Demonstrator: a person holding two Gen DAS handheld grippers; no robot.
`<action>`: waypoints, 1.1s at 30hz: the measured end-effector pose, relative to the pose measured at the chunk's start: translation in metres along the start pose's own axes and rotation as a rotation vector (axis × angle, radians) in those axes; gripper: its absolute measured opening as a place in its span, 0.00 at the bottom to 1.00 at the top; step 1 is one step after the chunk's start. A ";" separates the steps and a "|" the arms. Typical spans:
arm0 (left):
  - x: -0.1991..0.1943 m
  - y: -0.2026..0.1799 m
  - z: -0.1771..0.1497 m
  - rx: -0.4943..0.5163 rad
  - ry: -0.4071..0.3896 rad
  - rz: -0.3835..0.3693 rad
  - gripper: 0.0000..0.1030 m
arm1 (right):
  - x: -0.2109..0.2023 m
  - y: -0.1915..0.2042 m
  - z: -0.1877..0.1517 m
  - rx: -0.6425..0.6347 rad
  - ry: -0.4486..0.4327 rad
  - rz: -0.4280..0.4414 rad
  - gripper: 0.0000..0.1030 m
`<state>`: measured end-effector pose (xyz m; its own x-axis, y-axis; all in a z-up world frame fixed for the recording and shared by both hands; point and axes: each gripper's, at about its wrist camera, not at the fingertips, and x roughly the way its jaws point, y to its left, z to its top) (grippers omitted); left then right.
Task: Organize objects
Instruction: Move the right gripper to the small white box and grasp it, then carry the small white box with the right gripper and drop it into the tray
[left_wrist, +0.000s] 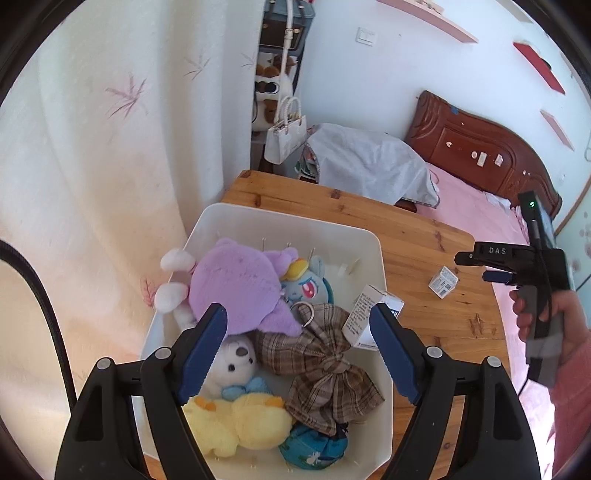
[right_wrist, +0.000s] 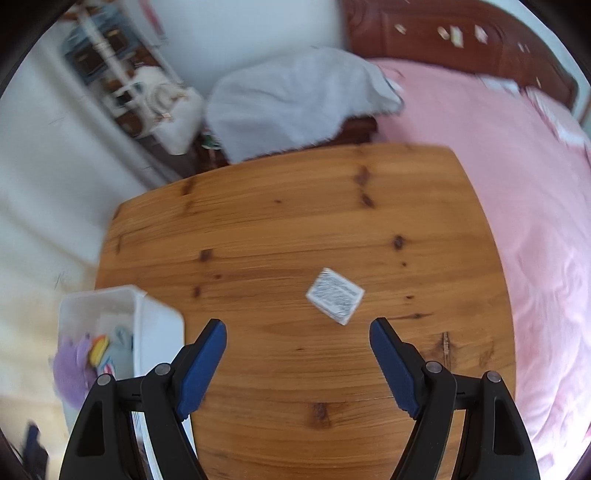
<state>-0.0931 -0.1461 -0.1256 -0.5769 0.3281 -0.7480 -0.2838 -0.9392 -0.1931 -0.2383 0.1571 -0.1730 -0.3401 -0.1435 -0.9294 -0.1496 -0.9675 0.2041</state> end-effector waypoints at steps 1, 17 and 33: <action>-0.002 0.001 -0.002 -0.006 0.001 0.004 0.80 | 0.005 -0.005 0.004 0.032 0.012 0.000 0.78; -0.004 0.019 -0.026 -0.029 0.040 0.073 0.80 | 0.064 -0.049 0.020 0.298 0.138 0.014 0.78; -0.010 0.032 -0.031 -0.161 0.012 0.072 0.80 | 0.082 -0.039 0.024 0.275 0.160 -0.001 0.45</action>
<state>-0.0727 -0.1822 -0.1445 -0.5819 0.2590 -0.7709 -0.1149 -0.9646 -0.2373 -0.2831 0.1879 -0.2498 -0.1925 -0.1945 -0.9618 -0.4032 -0.8779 0.2582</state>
